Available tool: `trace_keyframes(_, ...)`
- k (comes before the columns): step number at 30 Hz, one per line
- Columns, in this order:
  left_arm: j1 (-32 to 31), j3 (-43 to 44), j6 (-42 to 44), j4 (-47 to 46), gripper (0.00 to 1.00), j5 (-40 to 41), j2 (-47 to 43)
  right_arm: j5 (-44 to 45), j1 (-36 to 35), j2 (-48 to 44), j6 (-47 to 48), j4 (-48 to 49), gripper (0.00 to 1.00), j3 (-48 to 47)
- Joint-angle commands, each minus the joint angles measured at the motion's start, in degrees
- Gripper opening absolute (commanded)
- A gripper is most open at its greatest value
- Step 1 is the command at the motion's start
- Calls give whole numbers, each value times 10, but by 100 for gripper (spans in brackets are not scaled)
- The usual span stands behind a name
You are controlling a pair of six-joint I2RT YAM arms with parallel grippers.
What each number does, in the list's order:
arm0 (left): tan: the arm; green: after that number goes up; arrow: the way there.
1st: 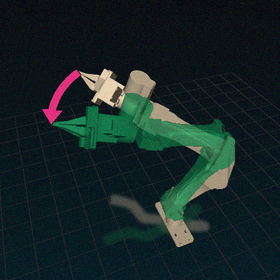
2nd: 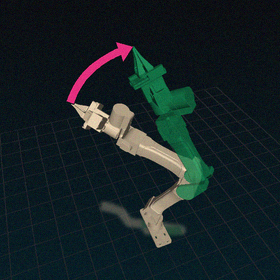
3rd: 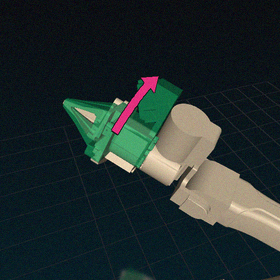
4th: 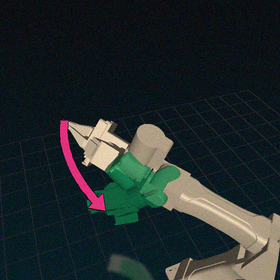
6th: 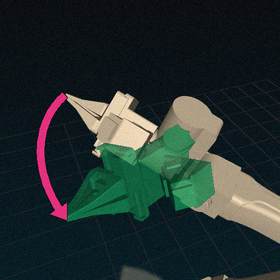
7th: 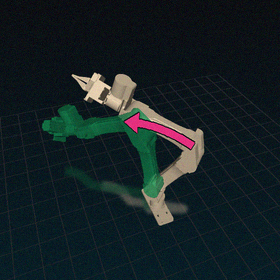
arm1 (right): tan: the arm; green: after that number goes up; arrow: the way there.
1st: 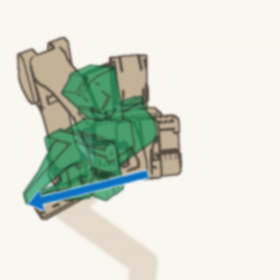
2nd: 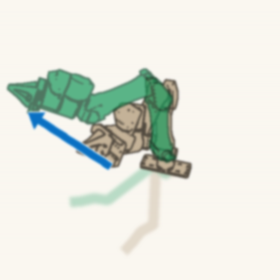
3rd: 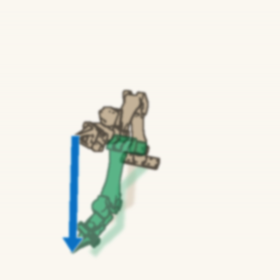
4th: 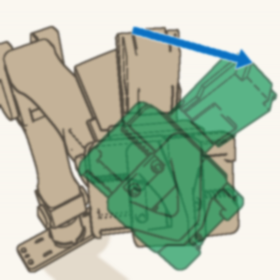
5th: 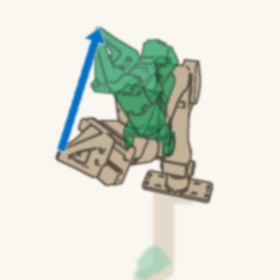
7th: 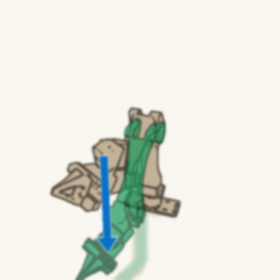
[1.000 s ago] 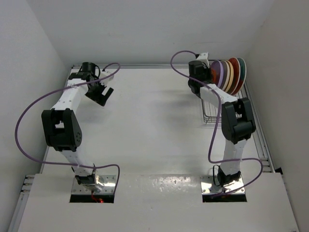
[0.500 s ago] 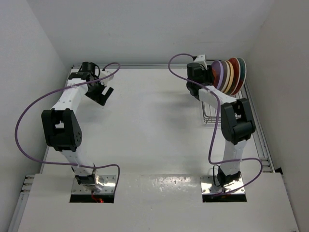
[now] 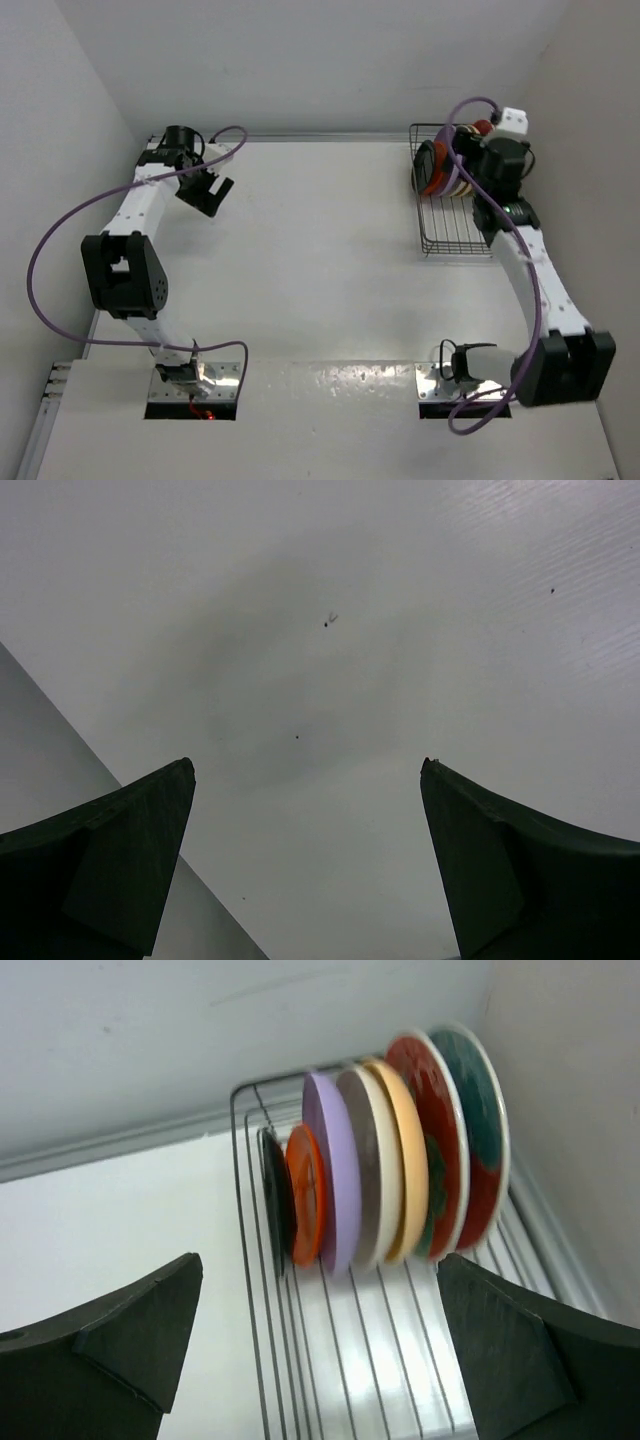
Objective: Load the plates into the dish rack
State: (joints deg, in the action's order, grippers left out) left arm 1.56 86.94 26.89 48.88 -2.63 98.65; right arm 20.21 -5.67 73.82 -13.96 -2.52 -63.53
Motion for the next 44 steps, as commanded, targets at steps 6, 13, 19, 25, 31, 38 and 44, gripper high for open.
trace_keyframes(6, -37, -40, -17, 1, 100, 2, -85, -195, 126, -227, -138, -123, 100, 204)
trace_keyframes(13, -48, -122, -43, 1, 100, -18, -143, -231, 142, -346, -222, -233, 100, 350)
trace_keyframes(19, -59, -246, -48, -19, 100, -6, -215, -278, 142, -425, -247, -261, 100, 421)
trace_keyframes(25, -64, -336, -54, -41, 100, -18, -272, -286, 142, -493, -266, -280, 100, 456)
trace_keyframes(31, -74, -344, -54, -47, 100, -18, -285, -278, 141, -503, -268, -329, 100, 456)
trace_keyframes(38, -92, -344, -54, -47, 100, -18, -285, -277, 141, -497, -272, -348, 100, 448)
trace_keyframes(44, -97, -349, -54, -47, 100, -13, -280, -278, 141, -494, -276, -344, 100, 452)
